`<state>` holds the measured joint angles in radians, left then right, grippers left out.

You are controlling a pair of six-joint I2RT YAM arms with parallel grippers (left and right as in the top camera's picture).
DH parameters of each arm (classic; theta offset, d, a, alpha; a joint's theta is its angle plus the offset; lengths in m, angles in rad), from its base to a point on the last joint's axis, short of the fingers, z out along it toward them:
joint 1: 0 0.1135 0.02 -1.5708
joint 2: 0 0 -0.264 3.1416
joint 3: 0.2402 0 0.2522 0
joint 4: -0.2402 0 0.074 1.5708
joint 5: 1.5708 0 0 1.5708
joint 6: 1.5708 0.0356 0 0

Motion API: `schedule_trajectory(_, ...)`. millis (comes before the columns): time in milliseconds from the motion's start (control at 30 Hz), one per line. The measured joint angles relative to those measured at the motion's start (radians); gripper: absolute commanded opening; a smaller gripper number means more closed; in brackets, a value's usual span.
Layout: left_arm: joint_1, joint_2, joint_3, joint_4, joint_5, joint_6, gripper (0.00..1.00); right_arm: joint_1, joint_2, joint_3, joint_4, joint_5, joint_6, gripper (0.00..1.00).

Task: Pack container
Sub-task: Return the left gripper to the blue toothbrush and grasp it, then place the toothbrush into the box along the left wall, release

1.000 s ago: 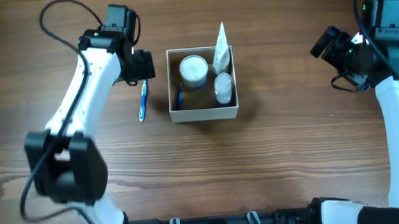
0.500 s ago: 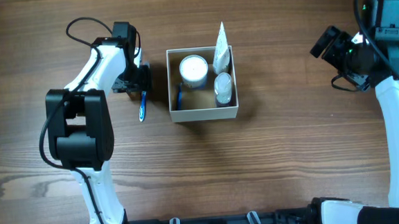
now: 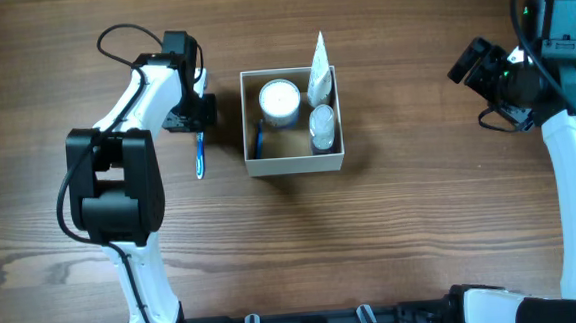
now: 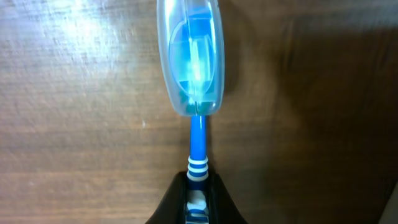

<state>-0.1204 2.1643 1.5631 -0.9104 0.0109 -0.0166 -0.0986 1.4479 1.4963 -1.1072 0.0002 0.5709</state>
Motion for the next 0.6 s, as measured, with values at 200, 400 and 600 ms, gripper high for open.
schedule_trajectory(200, 0.000, -0.036, -0.006, -0.077, 0.007, -0.037, 0.04, 0.000, 0.000, 0.000, 0.000, 0.000, 0.000, 1.00)
schedule_trajectory(400, -0.066, -0.314, -0.012, -0.104, 0.019, -0.088, 0.04, 0.000, 0.000, 0.000, 0.000, 0.000, 0.000, 1.00)
schedule_trajectory(600, -0.272, -0.485, -0.005, -0.006, 0.028, -0.143, 0.04, 0.000, 0.000, 0.000, 0.000, 0.000, 0.000, 1.00)
